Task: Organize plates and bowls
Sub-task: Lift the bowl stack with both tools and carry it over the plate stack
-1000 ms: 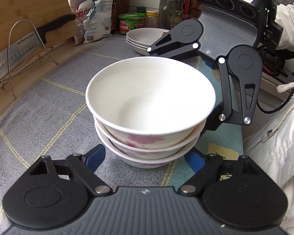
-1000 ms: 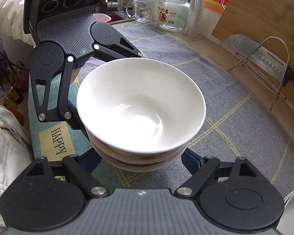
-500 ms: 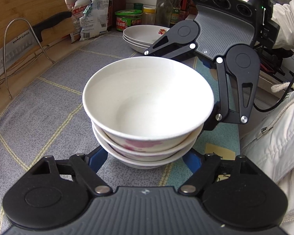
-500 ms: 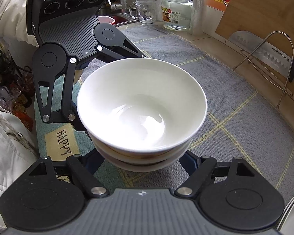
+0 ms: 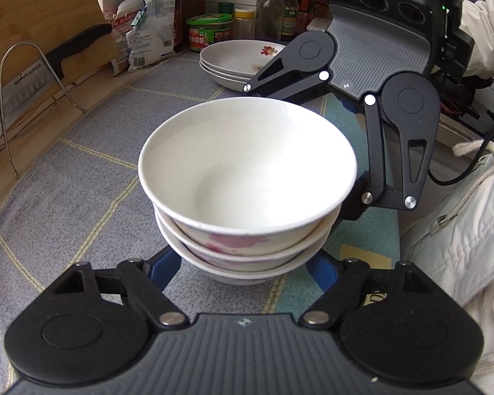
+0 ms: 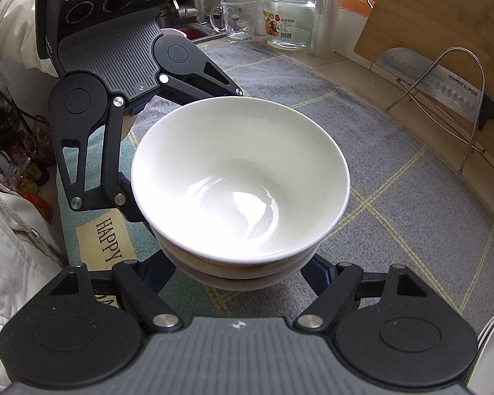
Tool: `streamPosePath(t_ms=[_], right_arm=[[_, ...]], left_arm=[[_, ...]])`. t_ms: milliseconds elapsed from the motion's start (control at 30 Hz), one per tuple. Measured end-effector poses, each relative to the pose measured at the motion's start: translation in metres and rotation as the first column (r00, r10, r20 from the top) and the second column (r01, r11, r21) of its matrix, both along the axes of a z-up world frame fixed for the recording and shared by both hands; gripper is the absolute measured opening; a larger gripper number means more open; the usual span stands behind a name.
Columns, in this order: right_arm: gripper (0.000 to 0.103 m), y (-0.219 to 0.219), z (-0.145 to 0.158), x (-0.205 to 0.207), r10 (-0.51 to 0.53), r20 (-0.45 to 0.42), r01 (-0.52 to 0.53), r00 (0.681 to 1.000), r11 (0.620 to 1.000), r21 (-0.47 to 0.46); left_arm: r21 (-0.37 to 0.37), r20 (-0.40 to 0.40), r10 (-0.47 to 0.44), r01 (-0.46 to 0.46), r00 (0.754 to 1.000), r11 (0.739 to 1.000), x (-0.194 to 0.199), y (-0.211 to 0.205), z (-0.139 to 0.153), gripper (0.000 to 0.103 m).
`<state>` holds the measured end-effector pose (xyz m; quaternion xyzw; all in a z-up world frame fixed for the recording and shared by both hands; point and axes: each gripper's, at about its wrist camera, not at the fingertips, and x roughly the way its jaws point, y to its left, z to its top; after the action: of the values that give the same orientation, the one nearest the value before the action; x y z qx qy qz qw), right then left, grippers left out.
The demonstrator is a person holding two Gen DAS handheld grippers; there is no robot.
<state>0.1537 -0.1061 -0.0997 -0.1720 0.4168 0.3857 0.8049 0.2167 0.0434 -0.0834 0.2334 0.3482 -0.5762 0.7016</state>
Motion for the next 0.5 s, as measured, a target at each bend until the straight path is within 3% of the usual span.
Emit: streamPosePath(t_ms=[500], right_arm=[[0.085, -0.054, 0.034, -0.011, -0.003, 0.054, 0.005, 0.999, 0.999, -0.037]], left_arm=[[-0.017, 0.046, 0.0, 0.001, 0.999, 1.0, -0.007, -0.064, 0.024, 0.082]])
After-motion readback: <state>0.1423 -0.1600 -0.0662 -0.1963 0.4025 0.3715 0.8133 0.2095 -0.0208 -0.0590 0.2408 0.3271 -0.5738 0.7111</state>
